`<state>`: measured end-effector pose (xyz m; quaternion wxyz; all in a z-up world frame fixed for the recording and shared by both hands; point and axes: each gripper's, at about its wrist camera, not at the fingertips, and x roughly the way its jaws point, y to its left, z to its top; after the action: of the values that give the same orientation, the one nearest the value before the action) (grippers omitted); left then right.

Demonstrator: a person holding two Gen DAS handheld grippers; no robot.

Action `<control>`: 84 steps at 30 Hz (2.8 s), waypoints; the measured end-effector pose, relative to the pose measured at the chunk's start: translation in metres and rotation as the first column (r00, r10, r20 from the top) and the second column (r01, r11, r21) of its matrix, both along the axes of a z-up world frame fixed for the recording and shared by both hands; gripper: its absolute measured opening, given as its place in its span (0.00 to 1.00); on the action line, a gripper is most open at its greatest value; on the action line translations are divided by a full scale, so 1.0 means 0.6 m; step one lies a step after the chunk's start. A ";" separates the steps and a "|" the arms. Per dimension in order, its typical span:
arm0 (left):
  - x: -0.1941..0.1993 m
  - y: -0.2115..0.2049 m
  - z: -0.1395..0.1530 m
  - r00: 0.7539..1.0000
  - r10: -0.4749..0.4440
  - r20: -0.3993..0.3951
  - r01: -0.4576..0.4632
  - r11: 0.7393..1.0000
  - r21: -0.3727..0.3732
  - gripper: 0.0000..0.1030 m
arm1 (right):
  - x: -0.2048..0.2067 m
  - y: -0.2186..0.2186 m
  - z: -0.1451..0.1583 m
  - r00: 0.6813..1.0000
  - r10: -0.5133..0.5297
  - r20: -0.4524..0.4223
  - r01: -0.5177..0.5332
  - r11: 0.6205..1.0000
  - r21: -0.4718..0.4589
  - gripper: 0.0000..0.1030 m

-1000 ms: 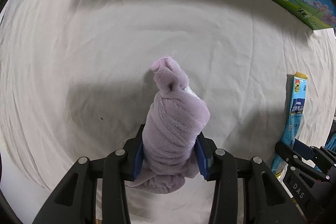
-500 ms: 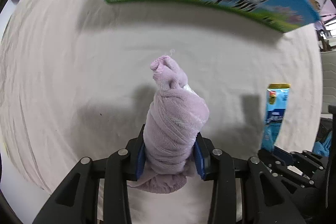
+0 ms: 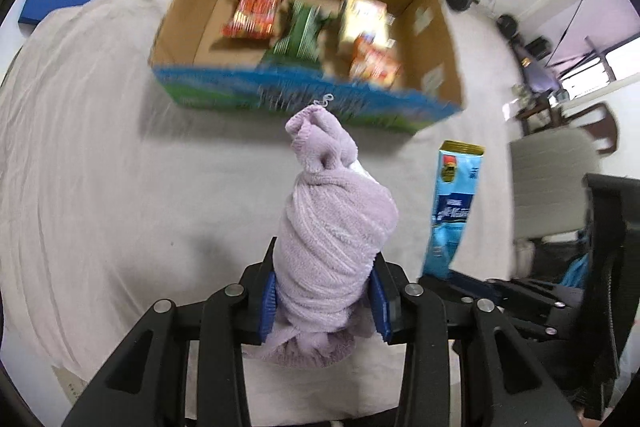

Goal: Organize soft objects

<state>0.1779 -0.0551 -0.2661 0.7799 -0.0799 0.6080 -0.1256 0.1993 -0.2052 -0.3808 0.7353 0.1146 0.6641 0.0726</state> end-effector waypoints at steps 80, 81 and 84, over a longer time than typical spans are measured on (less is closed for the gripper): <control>0.257 0.058 0.065 0.989 0.012 0.151 -0.049 0.969 0.241 0.98 | 0.264 -0.037 0.086 0.972 -0.129 0.196 0.171 0.962 -0.215 1.00; 0.244 0.059 0.079 0.986 0.016 0.167 -0.055 0.972 0.229 0.98 | 0.251 -0.038 0.099 0.969 -0.133 0.208 0.176 0.964 -0.201 1.00; 0.205 0.063 0.116 0.977 0.034 0.209 -0.081 0.973 0.218 0.98 | 0.213 -0.041 0.138 0.961 -0.134 0.242 0.182 0.964 -0.191 1.00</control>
<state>0.3009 -0.0172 -0.1963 0.8453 0.0048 0.5328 -0.0405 0.3269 -0.2298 -0.2982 0.8177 0.0795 0.5684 -0.0452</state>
